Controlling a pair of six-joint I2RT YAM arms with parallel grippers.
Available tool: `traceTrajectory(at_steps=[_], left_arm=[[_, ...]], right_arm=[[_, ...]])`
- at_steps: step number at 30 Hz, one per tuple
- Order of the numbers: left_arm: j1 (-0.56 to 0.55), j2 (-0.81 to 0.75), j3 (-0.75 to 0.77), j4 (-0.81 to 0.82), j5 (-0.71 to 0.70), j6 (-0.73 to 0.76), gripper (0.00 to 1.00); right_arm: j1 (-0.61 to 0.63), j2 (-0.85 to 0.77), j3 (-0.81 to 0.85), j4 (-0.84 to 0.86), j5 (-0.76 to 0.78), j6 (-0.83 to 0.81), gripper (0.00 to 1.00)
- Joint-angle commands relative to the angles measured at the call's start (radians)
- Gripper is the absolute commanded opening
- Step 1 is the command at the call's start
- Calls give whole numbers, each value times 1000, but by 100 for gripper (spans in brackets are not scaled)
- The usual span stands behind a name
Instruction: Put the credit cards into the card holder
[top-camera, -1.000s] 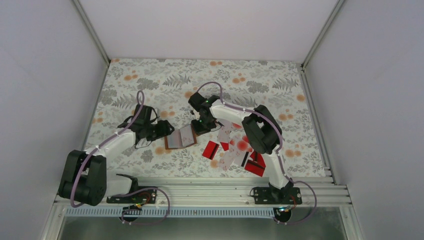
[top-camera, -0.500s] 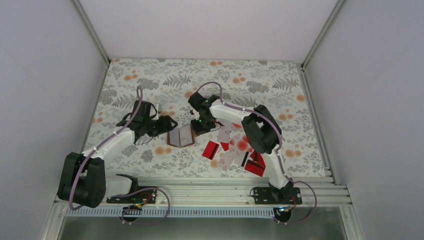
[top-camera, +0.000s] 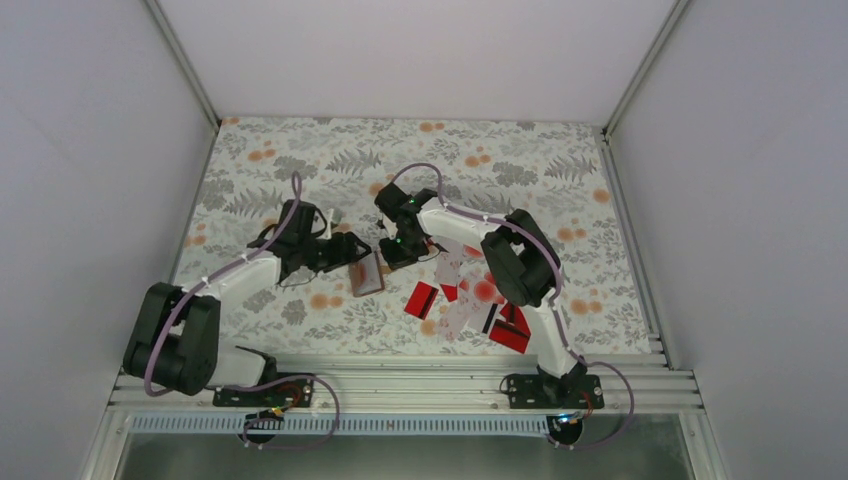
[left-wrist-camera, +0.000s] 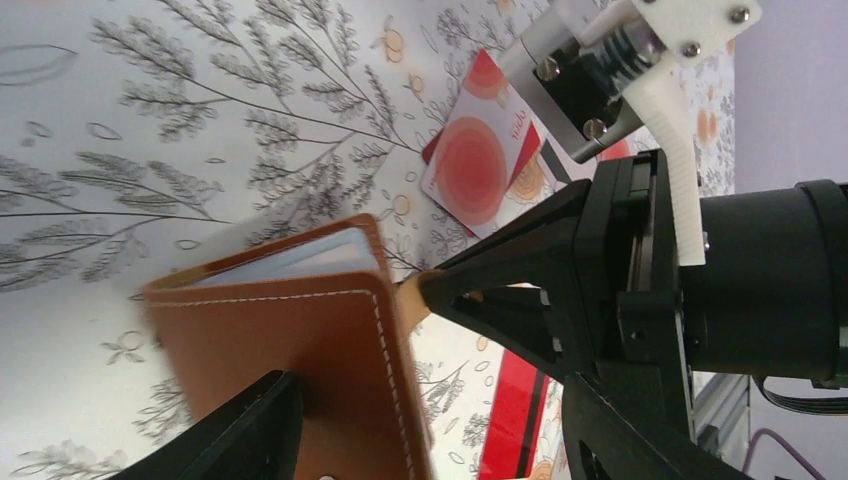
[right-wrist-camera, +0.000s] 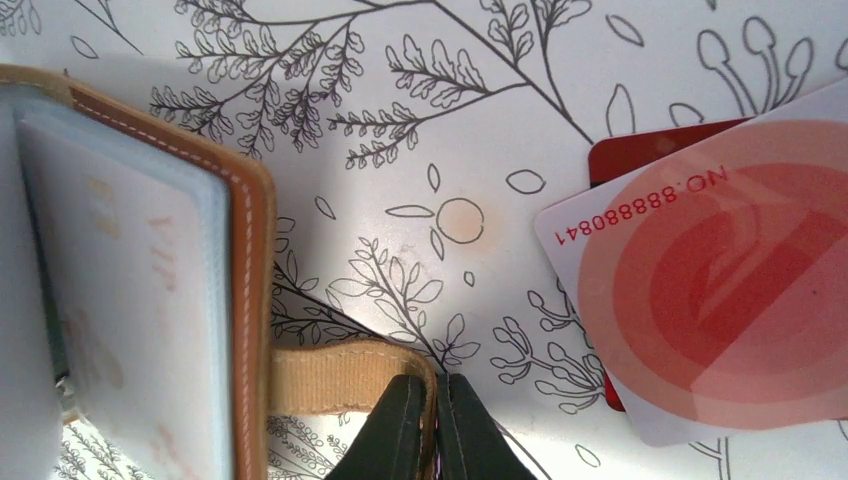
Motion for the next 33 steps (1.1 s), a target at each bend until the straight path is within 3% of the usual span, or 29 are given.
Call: traceTrajectory(at_steps=[1,9,23,29,33], left_arm=[[-34,42,32,80,55,-32,65],[-64,67,62,54,31,-44,66],[0,-89,107,-293,-229,45,48],[12,-189,166,-541,-435,-20,45],[12,-226,101,-575,-423,-43,40]], right_arm=[[2,44,7,12,-10,-13,4],[1,41,19,13,-18,-16,4],[-4,38,13,22,-52,-18,4],[-6,37,-1,26,-58,-19,4],[-5,39,-2,25,-65,-22,4]])
